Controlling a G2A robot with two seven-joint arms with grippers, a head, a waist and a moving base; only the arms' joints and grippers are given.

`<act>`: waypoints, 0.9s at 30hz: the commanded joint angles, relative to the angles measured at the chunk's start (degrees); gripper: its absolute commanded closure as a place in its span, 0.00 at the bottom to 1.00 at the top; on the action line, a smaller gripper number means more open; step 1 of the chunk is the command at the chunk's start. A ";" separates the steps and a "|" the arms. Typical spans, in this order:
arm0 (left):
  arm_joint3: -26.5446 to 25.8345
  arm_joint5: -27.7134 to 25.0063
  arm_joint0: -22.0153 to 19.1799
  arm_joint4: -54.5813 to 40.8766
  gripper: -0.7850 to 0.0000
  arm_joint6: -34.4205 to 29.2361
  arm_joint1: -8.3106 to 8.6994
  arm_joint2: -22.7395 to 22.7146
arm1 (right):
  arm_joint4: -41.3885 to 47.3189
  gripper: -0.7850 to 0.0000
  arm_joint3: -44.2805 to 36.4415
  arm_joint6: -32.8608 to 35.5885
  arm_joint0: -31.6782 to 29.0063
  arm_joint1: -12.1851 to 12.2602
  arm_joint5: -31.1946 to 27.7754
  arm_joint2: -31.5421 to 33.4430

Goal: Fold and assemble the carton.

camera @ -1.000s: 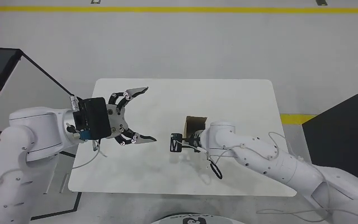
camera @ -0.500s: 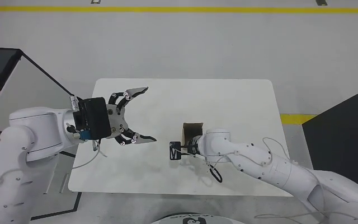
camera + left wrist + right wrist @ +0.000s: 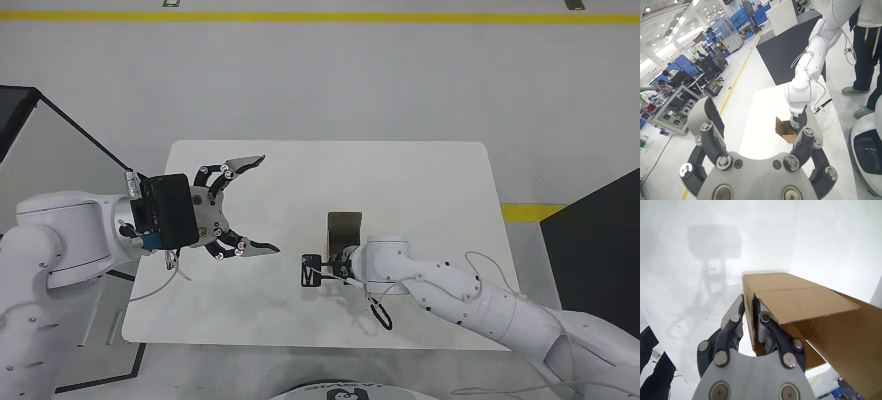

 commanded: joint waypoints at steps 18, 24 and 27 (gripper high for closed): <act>0.00 0.00 0.00 0.00 0.00 0.00 0.00 0.00 | 1.36 0.33 -17.73 -3.77 -12.80 7.25 1.58 20.56; 0.00 0.00 0.00 0.00 0.00 0.00 0.00 0.00 | 8.10 0.00 -19.40 -11.15 -20.27 9.47 3.76 30.23; 0.00 0.00 0.00 0.00 0.00 0.00 0.00 0.00 | 8.10 0.00 -19.40 -11.15 -20.27 9.47 3.76 30.23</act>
